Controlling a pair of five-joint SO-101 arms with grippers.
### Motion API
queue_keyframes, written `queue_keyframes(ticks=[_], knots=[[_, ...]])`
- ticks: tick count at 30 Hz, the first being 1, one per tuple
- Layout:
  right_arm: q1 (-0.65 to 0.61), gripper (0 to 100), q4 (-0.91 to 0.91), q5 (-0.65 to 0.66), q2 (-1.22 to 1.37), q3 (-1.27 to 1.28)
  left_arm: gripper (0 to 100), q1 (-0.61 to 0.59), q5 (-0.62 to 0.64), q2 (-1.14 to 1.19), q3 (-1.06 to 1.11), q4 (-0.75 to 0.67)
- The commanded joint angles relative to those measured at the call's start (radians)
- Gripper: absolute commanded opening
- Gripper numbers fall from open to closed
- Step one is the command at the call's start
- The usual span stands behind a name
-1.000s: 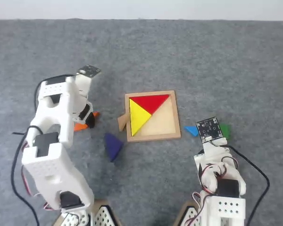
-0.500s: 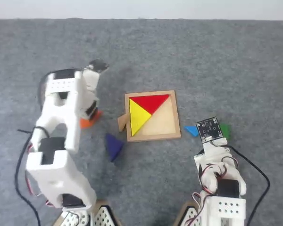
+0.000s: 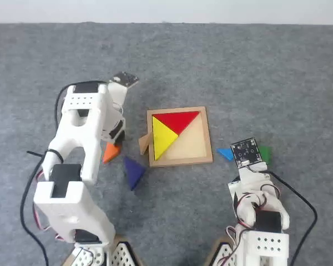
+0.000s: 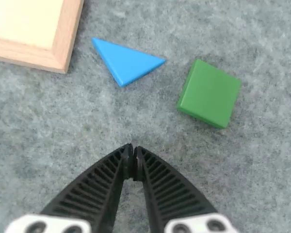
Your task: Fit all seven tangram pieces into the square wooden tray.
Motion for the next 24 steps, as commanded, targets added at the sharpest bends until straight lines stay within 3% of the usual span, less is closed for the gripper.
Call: queue_keyframes(ticks=[1, 11, 24], knots=[[-0.002, 0.8, 0.002, 0.009, -0.012, 0.015, 19, -0.008, 0.006, -0.064, 0.047, 0.003], [-0.002, 0.8, 0.002, 0.009, -0.012, 0.015, 19, -0.008, 0.034, -0.061, 0.125, -0.091], [-0.002, 0.8, 0.002, 0.009, -0.012, 0.015, 19, -0.038, 0.064, 0.123, 0.002, -0.135]])
